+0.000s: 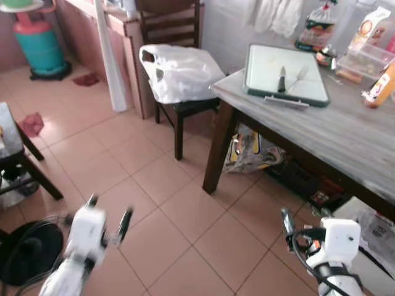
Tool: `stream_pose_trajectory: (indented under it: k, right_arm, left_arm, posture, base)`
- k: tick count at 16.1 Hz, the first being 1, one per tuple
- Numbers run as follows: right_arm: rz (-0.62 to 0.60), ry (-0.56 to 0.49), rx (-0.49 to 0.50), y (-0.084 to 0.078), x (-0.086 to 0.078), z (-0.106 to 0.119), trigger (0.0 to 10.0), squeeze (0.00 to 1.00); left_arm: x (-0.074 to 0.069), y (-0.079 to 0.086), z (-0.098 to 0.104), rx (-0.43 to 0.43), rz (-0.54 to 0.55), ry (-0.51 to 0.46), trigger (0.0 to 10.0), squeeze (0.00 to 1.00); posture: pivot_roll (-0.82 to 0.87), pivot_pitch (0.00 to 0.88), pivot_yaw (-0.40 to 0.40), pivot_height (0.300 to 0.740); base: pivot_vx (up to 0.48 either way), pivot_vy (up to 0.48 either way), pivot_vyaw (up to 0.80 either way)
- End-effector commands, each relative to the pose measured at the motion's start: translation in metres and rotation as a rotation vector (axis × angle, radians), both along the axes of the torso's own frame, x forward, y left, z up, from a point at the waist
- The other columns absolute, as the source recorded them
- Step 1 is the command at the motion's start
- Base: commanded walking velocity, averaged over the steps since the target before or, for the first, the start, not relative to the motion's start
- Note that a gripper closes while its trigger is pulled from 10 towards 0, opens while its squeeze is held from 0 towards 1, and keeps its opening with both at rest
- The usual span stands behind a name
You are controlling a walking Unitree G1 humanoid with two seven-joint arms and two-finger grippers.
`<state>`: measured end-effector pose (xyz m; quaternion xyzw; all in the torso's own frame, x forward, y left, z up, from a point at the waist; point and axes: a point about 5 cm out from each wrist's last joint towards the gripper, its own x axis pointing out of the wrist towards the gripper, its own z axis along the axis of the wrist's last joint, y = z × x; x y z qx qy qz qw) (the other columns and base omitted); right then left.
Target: Setting the table
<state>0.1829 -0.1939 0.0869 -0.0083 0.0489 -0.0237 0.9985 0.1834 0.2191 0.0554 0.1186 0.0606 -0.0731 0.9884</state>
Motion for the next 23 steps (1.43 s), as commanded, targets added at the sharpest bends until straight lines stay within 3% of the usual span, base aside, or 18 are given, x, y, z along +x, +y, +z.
stream_pose_trajectory:
  k: [1,2,4,9,10,13,15,17,19,22,23]
  right_arm:
    - [0.005,0.006,0.000,0.001,-0.004,0.004,10.0,0.00]
    - [-0.001,0.032,0.013,0.004,-0.010,0.000,10.0,0.00]
    - [0.009,0.064,0.031,0.014,-0.012,-0.007,10.0,0.00]
    - [0.048,0.071,0.053,0.026,-0.002,-0.009,10.0,0.00]
    - [-0.014,0.078,0.071,0.015,-0.004,-0.009,10.0,0.00]
    - [-0.054,0.066,0.057,0.010,-0.006,-0.009,10.0,0.00]
    - [-0.160,0.020,0.097,0.009,-0.004,-0.006,10.0,0.00]
    - [-0.189,0.013,0.085,0.017,-0.005,-0.009,10.0,0.00]
    - [-0.278,0.004,0.112,0.014,-0.011,-0.012,10.0,0.00]
    - [-0.345,-0.011,0.100,0.005,-0.016,-0.013,10.0,0.00]
    - [-0.349,-0.014,0.086,0.004,-0.018,-0.011,10.0,0.00]
  left_arm:
    - [-0.009,0.000,0.009,0.024,-0.017,-0.041,10.0,0.00]
    - [-0.030,-0.001,0.006,0.035,-0.027,-0.030,10.0,0.00]
    - [-0.046,-0.010,0.003,0.037,-0.074,-0.029,10.0,0.00]
    - [-0.044,-0.014,-0.006,0.096,-0.146,-0.033,10.0,0.00]
    - [-0.046,-0.024,-0.023,0.088,-0.177,0.009,10.0,0.00]
    - [-0.046,-0.030,-0.033,0.086,-0.207,0.020,10.0,0.00]
    - [-0.041,-0.040,-0.046,0.073,-0.264,0.044,10.0,0.00]
    - [-0.031,-0.046,-0.045,0.098,-0.321,0.011,10.0,0.00]
    - [-0.020,-0.060,-0.047,0.087,-0.378,-0.006,10.0,0.00]
    - [-0.023,-0.077,-0.055,0.056,-0.428,0.003,10.0,0.00]
    - [0.064,-0.064,-0.014,0.067,-0.405,-0.042,10.0,0.00]
  posture:
    - [0.19,0.099,-0.090,0.740]
    - [0.19,0.105,-0.090,0.740]
    - [0.20,0.107,-0.104,0.740]
    - [0.21,0.119,-0.105,0.740]
    - [0.21,0.132,-0.093,0.740]
    - [0.19,0.112,-0.062,0.740]
    - [0.14,0.087,0.010,0.740]
    - [0.11,0.076,0.065,0.740]
    - [0.07,0.067,0.115,0.740]
    - [0.02,0.066,0.148,0.740]
    - [-0.01,0.060,0.142,0.740]
  base:
    - [0.000,0.000,0.00]
    - [0.000,0.000,0.00]
    - [0.000,0.000,-0.74]
    - [0.000,0.000,-0.79]
    - [0.000,0.000,-0.78]
    - [0.000,0.000,-0.78]
    - [0.000,0.000,0.00]
    - [0.000,0.000,0.00]
    - [0.000,0.000,0.00]
    - [0.000,0.000,0.00]
    - [0.000,0.000,0.00]
